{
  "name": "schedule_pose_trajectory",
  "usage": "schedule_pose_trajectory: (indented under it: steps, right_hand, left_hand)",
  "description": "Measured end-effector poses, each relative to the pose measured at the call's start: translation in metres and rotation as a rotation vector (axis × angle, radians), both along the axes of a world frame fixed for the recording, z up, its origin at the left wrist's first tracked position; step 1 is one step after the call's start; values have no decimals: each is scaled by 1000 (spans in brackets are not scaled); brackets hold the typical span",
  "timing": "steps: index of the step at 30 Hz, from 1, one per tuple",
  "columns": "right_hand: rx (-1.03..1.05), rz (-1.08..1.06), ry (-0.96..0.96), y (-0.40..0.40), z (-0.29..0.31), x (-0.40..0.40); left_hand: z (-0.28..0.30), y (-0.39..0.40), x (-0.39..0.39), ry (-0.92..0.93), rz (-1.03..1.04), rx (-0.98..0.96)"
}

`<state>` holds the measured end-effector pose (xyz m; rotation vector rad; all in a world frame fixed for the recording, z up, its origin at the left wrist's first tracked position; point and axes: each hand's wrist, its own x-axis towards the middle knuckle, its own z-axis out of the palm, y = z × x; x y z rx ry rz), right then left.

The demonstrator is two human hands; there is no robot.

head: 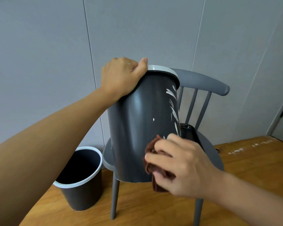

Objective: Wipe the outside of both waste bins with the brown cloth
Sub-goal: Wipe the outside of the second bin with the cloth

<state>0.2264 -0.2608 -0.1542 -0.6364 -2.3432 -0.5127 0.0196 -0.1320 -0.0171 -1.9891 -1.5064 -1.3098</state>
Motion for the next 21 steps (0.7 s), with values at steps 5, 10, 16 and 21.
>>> schedule_pose_trajectory:
  steps: [5, 10, 16, 21]
  right_hand:
    - [7, -55, 87, 16, 27, -3]
    - [14, -172, 306, 38, 49, -13]
    - [-78, 18, 73, -11, -10, 1]
    - [-10, -65, 235, 18, 24, -4]
  left_hand:
    - [0, -7, 2, 23, -1, 17]
    - [2, -7, 6, 29, -10, 15]
    - [1, -4, 3, 0, -14, -2]
    - [1, -7, 4, 13, -10, 3]
